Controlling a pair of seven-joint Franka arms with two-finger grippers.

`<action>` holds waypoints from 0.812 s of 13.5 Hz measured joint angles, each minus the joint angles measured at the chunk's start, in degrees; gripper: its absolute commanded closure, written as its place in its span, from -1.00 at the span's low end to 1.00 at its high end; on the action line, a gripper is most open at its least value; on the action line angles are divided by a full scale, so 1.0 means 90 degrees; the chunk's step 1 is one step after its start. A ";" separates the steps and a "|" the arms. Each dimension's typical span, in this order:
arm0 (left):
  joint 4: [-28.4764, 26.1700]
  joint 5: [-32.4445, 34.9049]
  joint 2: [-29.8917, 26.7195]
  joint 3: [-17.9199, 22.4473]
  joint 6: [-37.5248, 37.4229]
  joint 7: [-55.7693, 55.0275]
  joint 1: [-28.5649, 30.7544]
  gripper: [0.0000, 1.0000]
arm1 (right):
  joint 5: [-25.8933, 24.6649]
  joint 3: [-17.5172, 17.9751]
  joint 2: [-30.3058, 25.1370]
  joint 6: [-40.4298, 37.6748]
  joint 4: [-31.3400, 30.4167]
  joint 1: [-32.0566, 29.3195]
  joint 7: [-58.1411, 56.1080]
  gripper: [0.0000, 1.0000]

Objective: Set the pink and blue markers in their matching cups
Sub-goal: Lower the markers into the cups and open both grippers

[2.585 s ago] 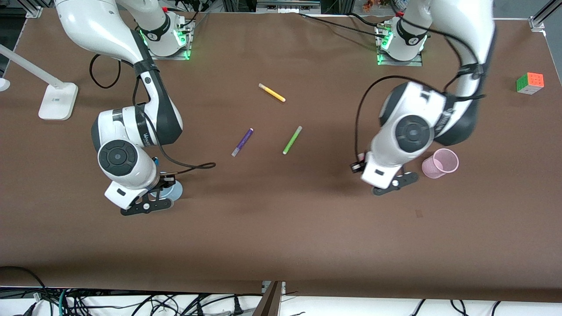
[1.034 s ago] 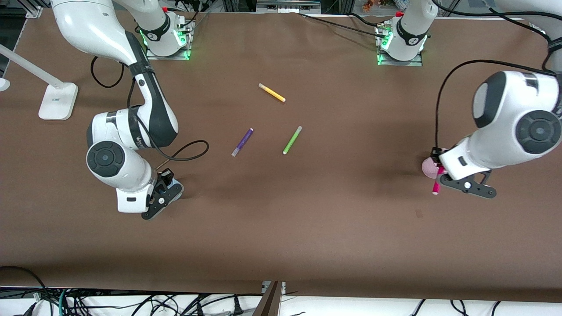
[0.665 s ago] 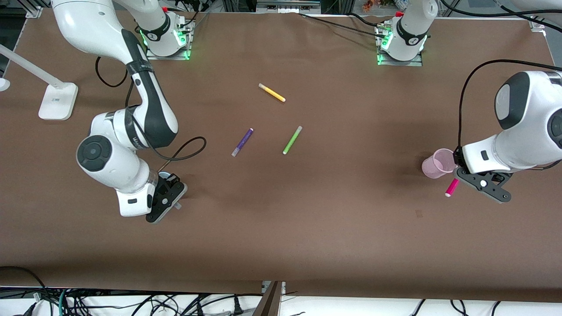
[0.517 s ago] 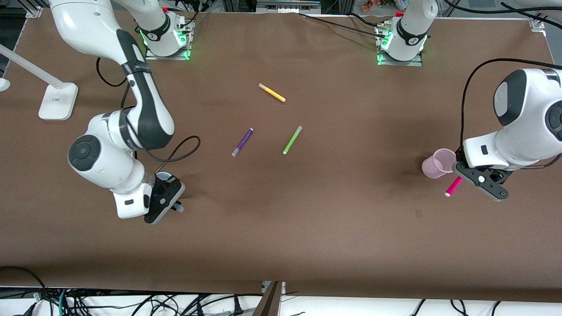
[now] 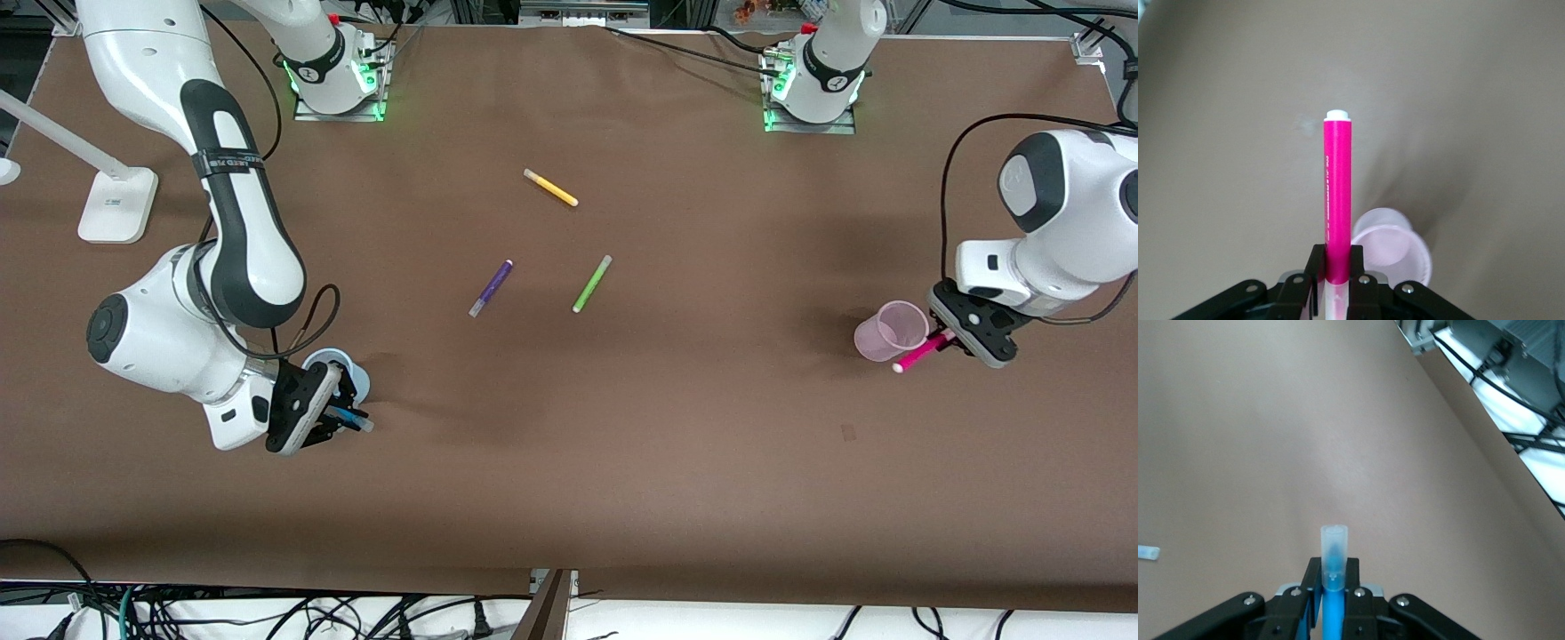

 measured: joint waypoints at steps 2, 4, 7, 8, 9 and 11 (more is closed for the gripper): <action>-0.0455 -0.1011 -0.0058 -0.0004 0.0182 0.0809 0.0218 1.00 | 0.0193 -0.0006 -0.0199 -0.0009 -0.0295 -0.0005 -0.0372 1.00; -0.0784 -0.2133 -0.0048 0.0002 0.0244 0.1863 0.0598 1.00 | 0.0434 -0.0025 -0.0388 -0.0135 -0.0570 -0.0085 -0.0844 1.00; -0.1070 -0.3205 0.0080 0.0003 0.0243 0.2986 0.1087 1.00 | 0.1103 -0.0042 -0.0473 -0.0505 -0.0782 -0.0370 -0.1787 1.00; -0.1097 -0.3451 0.0163 0.0002 0.0241 0.3250 0.1174 1.00 | 0.1297 -0.0043 -0.0472 -0.0603 -0.0842 -0.0449 -0.2056 1.00; -0.1105 -0.3782 0.0262 0.0000 0.0217 0.3598 0.1242 1.00 | 0.1453 -0.0044 -0.0472 -0.0665 -0.0893 -0.0506 -0.2299 1.00; -0.1105 -0.4483 0.0465 -0.0003 0.0127 0.4309 0.1331 1.00 | 0.1677 -0.0044 -0.0471 -0.0783 -0.0966 -0.0590 -0.2633 1.00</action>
